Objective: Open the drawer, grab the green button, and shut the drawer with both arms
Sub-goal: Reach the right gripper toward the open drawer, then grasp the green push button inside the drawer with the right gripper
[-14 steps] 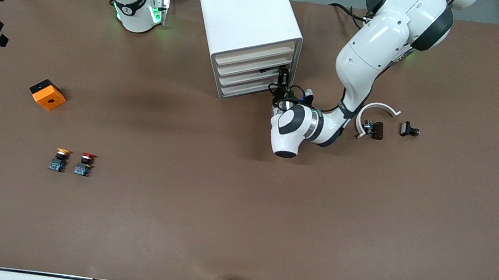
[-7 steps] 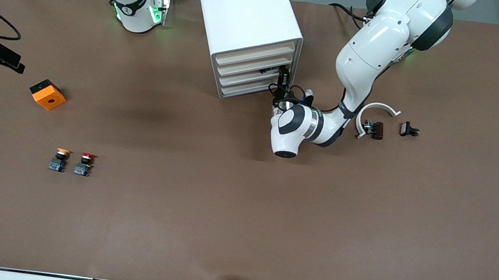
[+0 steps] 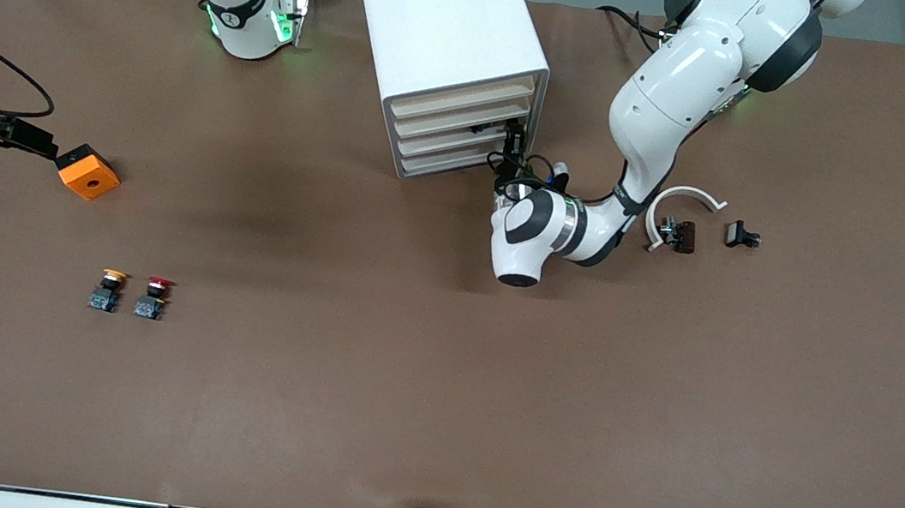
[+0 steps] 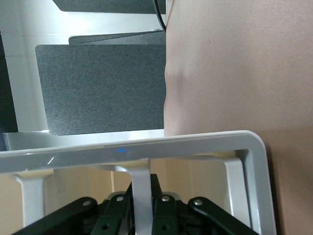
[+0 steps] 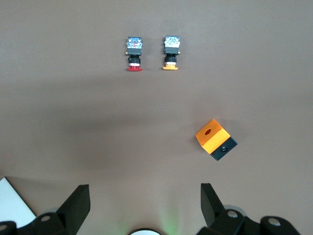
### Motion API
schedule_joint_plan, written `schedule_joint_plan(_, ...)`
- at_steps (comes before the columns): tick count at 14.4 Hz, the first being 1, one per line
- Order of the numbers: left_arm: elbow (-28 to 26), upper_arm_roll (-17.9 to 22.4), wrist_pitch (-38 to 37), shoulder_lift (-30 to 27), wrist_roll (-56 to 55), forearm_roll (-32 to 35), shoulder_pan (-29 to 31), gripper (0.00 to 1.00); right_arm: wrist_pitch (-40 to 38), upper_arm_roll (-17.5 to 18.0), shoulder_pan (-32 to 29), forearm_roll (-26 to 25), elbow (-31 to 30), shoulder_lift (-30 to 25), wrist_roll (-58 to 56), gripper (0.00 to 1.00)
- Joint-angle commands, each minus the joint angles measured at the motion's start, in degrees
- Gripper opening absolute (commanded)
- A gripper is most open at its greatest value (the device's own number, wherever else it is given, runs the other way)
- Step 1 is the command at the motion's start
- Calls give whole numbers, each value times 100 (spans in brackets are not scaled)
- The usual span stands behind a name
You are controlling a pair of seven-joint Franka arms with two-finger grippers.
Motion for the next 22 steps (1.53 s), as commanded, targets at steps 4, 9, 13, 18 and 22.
schedule_joint_plan(4,134,40,175,-64,83,56,273,5,-55,123,903,52,106,92,2604,100)
schedule_joint_plan(9,231,40,210,-47,83,-137,405,6,261,123,1931,545,-78,215,4160,100)
schedule_joint_plan(13,240,40,245,-55,92,-190,493,10,814,123,2627,921,-79,505,5461,100)
schedule_joint_plan(18,284,40,307,-55,75,-190,642,11,1535,123,3532,1002,-79,838,6938,100)
schedule_joint_plan(22,336,40,368,-55,83,-339,800,14,2010,114,4121,1002,-70,1155,7678,100)
